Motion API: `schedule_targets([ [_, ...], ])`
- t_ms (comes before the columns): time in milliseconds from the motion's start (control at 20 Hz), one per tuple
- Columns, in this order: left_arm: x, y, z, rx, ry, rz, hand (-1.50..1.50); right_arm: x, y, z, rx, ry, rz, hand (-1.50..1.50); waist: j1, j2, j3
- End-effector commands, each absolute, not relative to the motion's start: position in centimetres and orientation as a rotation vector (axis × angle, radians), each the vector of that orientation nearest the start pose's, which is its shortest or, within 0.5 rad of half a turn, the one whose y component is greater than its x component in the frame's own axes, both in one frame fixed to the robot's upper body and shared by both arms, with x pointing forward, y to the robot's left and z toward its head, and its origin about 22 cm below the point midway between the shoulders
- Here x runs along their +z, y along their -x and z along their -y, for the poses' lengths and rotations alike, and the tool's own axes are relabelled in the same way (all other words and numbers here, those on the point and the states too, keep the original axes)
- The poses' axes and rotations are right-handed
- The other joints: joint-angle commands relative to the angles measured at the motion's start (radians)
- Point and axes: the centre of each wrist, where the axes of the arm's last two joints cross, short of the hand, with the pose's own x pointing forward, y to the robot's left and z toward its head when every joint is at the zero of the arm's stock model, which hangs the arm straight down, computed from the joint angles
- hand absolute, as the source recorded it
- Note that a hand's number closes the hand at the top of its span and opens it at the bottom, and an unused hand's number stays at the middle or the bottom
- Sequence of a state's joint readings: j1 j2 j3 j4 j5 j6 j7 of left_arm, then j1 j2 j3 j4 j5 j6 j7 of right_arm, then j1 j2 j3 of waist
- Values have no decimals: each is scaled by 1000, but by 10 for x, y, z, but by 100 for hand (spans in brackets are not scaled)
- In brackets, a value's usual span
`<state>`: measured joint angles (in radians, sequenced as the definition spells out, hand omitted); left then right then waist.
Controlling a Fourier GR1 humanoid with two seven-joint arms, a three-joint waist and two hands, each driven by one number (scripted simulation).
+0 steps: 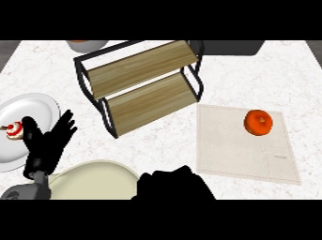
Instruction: Pick the sweet potato from the placemat and place it in the tiered shelf
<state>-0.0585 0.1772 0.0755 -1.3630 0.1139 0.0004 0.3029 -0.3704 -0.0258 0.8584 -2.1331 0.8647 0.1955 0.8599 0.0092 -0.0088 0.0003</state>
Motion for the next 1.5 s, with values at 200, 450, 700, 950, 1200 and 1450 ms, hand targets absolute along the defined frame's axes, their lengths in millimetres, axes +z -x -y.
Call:
schedule_targets([
  [200, -29, -258, -289, 50, -97, 1113, 0, 266, -170, 59, 878, 493, 1853, 150, 8, 9, -4],
  [450, -23, -255, -286, 36, -93, 1107, 0, 313, -196, 60, 803, 494, 1832, 150, 1, 4, -2],
  [700, -22, -261, -289, 43, -114, 1114, 0, 353, -235, 46, 776, 500, 1816, 150, -3, 7, -2],
  [950, -35, -238, -295, 20, -83, 1110, 0, 381, -279, 37, 790, 513, 1808, 150, 8, 9, -2],
  [1200, -28, -243, -288, 34, -88, 1112, 0, 359, -311, 28, 898, 513, 1765, 150, 4, 9, -1],
  [1450, -28, -255, -282, 7, -83, 1116, 0, 379, -349, 35, 950, 540, 1774, 150, 10, 13, -2],
])
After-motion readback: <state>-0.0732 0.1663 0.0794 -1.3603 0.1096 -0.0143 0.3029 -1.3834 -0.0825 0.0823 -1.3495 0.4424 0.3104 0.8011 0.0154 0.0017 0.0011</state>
